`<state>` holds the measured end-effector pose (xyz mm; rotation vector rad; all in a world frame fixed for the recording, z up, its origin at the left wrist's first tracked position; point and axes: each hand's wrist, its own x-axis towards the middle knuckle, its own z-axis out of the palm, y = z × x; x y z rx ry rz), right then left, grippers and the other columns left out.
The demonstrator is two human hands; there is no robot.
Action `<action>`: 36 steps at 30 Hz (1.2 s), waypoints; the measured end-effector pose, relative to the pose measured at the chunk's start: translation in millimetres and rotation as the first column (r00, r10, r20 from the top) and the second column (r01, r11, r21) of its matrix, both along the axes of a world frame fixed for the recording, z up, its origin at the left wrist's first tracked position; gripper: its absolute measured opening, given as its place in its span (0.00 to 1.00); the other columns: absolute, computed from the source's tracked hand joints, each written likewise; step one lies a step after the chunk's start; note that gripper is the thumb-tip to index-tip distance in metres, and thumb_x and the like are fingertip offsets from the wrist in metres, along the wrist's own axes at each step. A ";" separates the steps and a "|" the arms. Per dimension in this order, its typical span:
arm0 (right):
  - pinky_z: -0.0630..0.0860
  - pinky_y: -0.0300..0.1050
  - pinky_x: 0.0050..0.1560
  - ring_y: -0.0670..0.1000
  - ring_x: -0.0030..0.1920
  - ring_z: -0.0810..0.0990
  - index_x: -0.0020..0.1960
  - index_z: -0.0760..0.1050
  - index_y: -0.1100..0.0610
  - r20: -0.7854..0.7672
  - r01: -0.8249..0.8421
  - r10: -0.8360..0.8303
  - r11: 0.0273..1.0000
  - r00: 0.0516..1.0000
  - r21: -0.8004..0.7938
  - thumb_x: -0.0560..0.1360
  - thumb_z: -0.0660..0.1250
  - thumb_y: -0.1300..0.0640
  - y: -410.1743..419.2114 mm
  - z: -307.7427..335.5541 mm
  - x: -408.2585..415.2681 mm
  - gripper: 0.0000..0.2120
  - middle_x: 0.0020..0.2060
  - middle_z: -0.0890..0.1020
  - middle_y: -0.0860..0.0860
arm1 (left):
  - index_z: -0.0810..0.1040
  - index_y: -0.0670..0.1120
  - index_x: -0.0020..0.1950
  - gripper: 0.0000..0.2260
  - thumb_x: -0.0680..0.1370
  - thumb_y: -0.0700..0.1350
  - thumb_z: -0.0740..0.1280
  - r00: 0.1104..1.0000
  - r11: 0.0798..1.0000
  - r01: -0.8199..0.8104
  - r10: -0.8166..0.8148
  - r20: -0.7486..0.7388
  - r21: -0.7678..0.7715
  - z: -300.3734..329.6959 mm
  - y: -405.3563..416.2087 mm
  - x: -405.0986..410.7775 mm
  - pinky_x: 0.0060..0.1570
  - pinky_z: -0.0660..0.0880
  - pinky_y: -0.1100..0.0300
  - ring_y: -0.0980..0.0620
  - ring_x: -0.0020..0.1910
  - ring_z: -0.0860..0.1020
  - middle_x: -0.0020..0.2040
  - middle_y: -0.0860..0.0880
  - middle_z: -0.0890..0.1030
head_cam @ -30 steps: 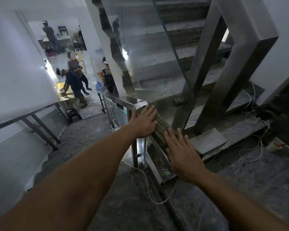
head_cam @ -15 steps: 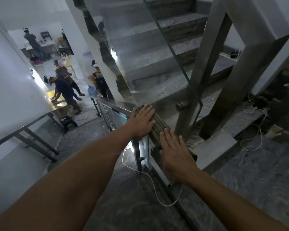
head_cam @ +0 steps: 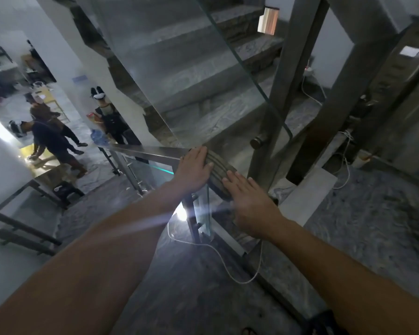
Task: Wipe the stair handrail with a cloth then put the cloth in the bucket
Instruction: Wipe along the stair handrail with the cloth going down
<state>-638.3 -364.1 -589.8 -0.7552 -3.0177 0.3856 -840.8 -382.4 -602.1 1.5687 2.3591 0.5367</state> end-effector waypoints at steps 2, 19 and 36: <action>0.46 0.54 0.75 0.56 0.77 0.52 0.76 0.53 0.59 -0.027 0.002 -0.001 1.000 1.000 0.015 0.76 0.51 0.51 -6.8 -0.8 8.7 0.30 0.77 0.57 0.57 | 0.59 0.39 0.75 0.29 0.79 0.54 0.52 0.998 1.000 0.003 -0.002 -0.065 0.013 -0.9 -11.9 9.0 0.73 0.54 0.46 0.42 0.76 0.57 0.76 0.40 0.60; 0.34 0.44 0.74 0.37 0.73 0.43 0.75 0.51 0.46 -0.083 0.272 -0.279 0.959 0.957 -0.082 0.81 0.50 0.52 -7.9 -2.4 133.7 0.24 0.75 0.52 0.40 | 0.53 0.40 0.77 0.30 0.82 0.58 0.47 0.930 0.962 0.223 -0.258 -0.262 -0.156 19.4 -55.5 125.0 0.76 0.42 0.49 0.43 0.78 0.49 0.79 0.41 0.54; 0.53 0.59 0.72 0.54 0.76 0.56 0.71 0.63 0.48 0.082 0.126 -0.149 0.963 0.985 0.239 0.74 0.63 0.53 95.3 16.6 162.4 0.26 0.75 0.62 0.51 | 0.56 0.39 0.76 0.28 0.82 0.56 0.49 0.959 0.970 0.040 -0.105 -0.263 -0.240 27.5 -29.7 220.8 0.74 0.51 0.45 0.37 0.75 0.57 0.76 0.34 0.59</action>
